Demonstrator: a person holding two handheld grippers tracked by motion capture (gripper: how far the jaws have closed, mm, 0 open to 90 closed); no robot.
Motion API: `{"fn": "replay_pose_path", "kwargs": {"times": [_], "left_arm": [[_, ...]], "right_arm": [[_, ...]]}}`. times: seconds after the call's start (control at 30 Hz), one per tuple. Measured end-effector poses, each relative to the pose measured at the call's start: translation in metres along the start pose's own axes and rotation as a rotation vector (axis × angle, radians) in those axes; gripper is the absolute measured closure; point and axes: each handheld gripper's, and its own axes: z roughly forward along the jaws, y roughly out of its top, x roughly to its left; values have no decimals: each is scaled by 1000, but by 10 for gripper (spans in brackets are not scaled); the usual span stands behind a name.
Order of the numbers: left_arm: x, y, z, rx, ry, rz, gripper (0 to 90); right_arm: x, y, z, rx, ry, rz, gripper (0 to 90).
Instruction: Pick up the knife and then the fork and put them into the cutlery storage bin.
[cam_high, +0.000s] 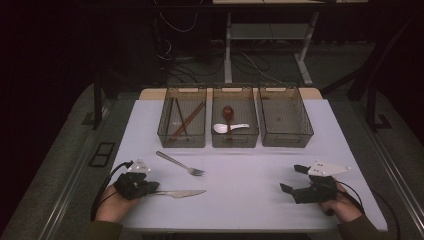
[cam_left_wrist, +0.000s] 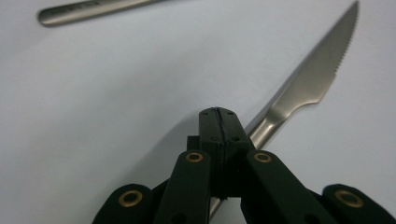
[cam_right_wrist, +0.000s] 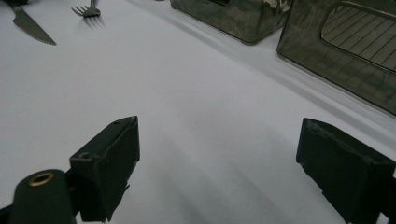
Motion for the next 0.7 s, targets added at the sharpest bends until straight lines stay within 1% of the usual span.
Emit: {"fn": "replay_pose_path", "kwargs": {"times": [0.1,0.2,0.23,0.33,0.43,0.53,0.57,0.63,0.67,0.7], "left_arm": [[-3,-3,-2,0,-10,10,892],[-4,-2,-6,-24,-11,21,889],[-4,-1,-7,-37,-18,28,852],[-11,5,-8,-75,-65,59,843],[-24,14,0,-93,-116,110,798],[-37,25,10,-90,-150,155,711],[-41,28,14,-91,-155,157,690],[-46,34,21,-93,-167,179,675],[-49,38,25,-90,-172,200,677],[-53,41,28,-88,-184,206,691]], "right_arm": [[0,0,0,3,-2,1,132],[0,0,0,2,-1,1,132],[0,0,0,2,0,1,132],[-1,0,0,4,-3,2,132],[0,0,1,5,-2,2,132],[0,0,1,5,-2,-2,132],[0,0,1,5,-1,-3,132],[0,0,1,5,-1,-1,132],[0,0,1,4,0,-1,132],[0,0,1,4,0,-2,131]]}}
